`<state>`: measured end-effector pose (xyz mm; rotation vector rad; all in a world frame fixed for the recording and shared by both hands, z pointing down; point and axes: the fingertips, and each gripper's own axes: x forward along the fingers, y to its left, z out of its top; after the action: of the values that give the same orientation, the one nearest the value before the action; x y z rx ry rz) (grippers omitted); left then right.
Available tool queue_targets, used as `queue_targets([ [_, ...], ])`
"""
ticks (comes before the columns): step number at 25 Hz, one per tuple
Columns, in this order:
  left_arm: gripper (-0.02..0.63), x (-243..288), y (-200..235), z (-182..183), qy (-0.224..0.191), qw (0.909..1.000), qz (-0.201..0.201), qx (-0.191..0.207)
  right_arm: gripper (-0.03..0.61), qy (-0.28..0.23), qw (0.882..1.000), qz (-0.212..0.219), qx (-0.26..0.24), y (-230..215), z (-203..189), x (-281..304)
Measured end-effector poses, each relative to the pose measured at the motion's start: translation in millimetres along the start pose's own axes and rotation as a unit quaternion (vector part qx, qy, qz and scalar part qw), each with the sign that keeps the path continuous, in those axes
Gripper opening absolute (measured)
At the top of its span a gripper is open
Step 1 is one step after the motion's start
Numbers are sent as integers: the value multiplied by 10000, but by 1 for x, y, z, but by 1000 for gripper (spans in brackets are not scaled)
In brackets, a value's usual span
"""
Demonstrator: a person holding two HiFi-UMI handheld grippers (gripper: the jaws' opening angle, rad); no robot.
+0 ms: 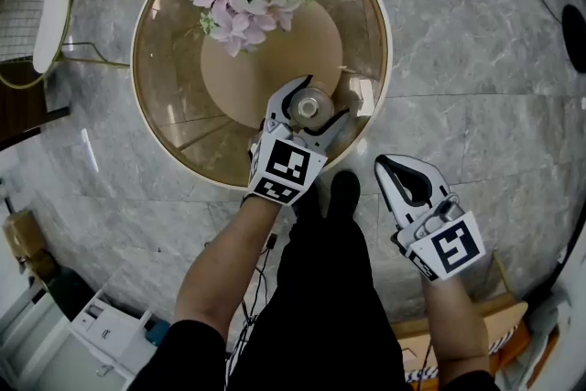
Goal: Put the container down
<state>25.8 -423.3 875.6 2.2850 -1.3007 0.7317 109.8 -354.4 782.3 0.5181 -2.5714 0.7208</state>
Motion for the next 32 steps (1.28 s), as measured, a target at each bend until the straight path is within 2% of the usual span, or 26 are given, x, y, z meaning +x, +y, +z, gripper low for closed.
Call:
queue_targets([
  [24, 350, 22, -10, -18, 132, 9989, -212, 403, 15, 51, 9998, -158, 52, 7, -14, -11],
  [32, 350, 21, -15, -17, 136, 9975, -216, 653, 15, 53, 9997, -225, 108, 11, -23, -21],
])
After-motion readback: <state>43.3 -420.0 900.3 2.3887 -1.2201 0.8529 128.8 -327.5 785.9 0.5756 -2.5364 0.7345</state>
